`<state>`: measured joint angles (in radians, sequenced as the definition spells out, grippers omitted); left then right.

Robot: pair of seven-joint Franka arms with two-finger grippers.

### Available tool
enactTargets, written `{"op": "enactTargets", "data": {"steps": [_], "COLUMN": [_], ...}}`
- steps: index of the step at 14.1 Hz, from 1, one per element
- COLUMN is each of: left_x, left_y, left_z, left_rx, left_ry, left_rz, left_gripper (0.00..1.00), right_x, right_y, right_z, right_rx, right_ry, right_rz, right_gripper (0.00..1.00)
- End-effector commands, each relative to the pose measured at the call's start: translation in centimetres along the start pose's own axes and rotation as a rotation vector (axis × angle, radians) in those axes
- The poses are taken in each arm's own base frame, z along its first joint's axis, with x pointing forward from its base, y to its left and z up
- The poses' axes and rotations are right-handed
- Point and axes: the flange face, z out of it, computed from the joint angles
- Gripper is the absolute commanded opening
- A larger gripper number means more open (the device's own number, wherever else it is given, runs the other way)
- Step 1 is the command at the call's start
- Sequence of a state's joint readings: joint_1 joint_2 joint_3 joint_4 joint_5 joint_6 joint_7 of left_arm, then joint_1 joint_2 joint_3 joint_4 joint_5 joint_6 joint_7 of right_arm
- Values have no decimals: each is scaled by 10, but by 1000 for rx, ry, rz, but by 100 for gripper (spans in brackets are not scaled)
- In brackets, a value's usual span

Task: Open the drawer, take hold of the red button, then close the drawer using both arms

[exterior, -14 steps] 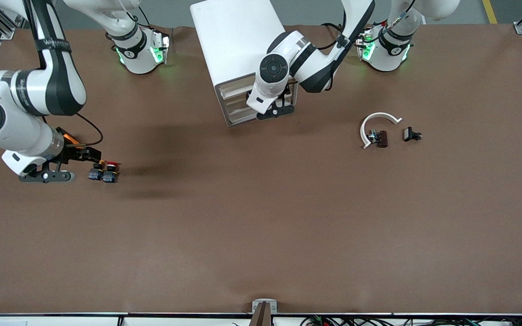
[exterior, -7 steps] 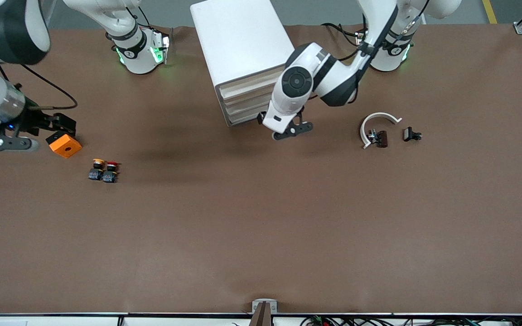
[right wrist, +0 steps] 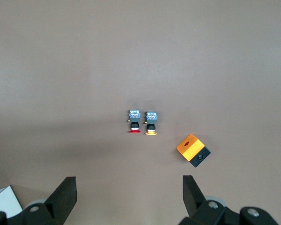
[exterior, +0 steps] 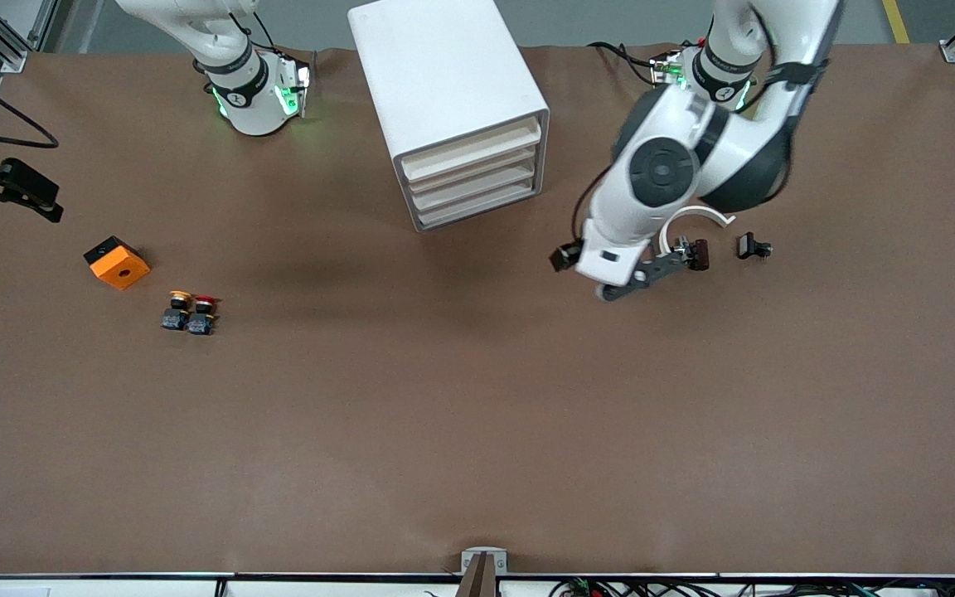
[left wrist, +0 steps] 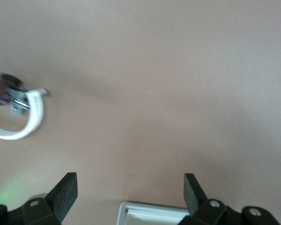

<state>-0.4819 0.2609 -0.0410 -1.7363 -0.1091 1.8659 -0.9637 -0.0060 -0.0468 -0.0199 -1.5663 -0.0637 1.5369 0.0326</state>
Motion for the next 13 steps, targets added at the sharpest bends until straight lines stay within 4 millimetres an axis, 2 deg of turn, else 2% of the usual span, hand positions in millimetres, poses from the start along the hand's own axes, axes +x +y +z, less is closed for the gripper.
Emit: {"op": "enactTargets", "data": {"steps": [1,2,4,7,10,13], "left_x": [39,49,69,103,103,122], "left_y": [-34,-41,-56,-98,-129,-182], "left_z": [-46,-60,-71,-102,-130,-158], "left_rx": [34,62,101,96,106,79], "left_ry": [68,125,192,197,186,185], "left_rz": [-51,-51,-51,33,76,152], "left_gripper": [100,100,100,100,100,100], "right_x": [3,1,0,1,1,1], "right_y": [1,-1,1,-4,-6,-6], "right_z": [-17,-17,-15,-15,-15,-15], "right_rx": [25,22,23,24,24,24], "right_ry": [14,0,-14,-12,-12,-15], "right_rz": [13,7,10,-1,-4,-4], "right_gripper": [100,100,100,100,100,100]}}
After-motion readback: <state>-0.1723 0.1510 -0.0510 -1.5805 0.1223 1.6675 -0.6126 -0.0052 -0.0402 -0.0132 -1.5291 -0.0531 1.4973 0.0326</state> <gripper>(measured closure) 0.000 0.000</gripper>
